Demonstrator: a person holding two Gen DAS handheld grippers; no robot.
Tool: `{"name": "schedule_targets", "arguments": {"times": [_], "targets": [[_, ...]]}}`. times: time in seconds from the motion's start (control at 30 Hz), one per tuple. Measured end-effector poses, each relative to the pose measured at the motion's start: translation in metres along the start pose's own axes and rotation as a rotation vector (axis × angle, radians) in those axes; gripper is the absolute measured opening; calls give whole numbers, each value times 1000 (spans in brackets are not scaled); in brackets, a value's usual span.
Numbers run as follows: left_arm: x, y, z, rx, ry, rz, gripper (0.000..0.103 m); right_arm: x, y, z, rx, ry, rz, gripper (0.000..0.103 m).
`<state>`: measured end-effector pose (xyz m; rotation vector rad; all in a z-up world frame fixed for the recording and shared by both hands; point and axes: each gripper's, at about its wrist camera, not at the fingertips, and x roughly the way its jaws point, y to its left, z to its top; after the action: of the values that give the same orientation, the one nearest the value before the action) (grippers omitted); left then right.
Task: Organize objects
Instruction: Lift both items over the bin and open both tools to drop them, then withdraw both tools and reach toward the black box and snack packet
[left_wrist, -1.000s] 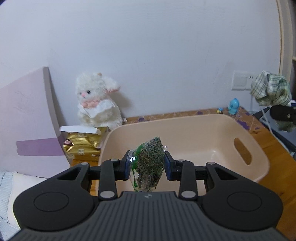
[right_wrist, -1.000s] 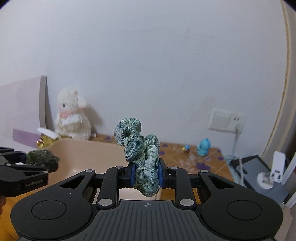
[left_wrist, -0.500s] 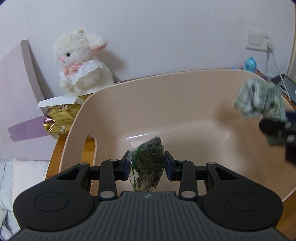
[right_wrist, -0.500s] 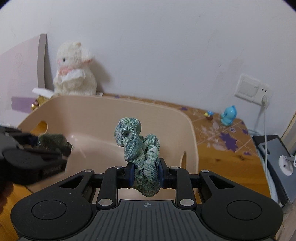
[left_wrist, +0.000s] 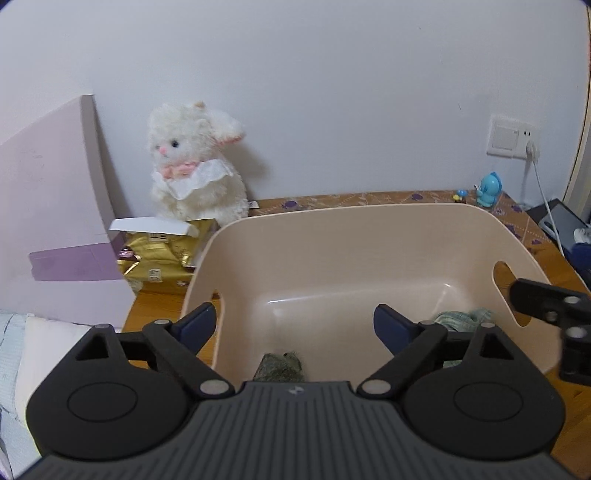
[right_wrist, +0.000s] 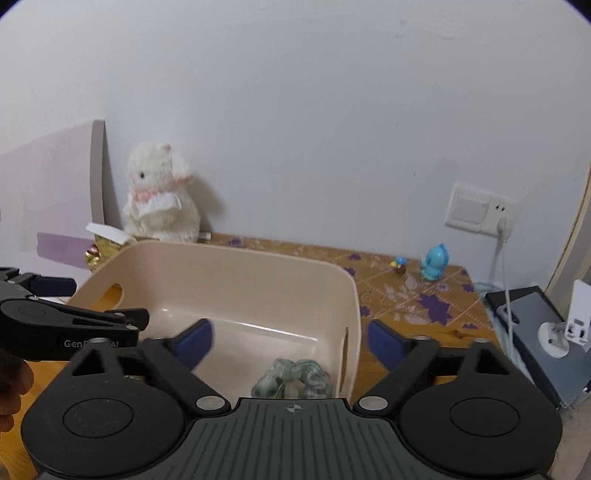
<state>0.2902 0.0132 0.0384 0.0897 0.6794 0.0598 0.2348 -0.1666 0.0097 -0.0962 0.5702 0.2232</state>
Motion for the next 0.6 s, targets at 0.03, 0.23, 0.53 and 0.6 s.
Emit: {"name": "schedule_targets", "arguments": {"times": [0.03,0.23,0.53,0.6], "targets": [[-5,2,-1,-6,-2,2,93,-5,-2,0,1,-1,1,100],[-38,12,-14,-14,-21,22,93,-38,-11,-4,12,-21,12,103],[-85,18,-37,-15,-37,40,93,-77,-15,-30,19,4,9,103],[-91,20,-46,-5,-33,38,93,-84,-16,-40,21,15,10,103]]}}
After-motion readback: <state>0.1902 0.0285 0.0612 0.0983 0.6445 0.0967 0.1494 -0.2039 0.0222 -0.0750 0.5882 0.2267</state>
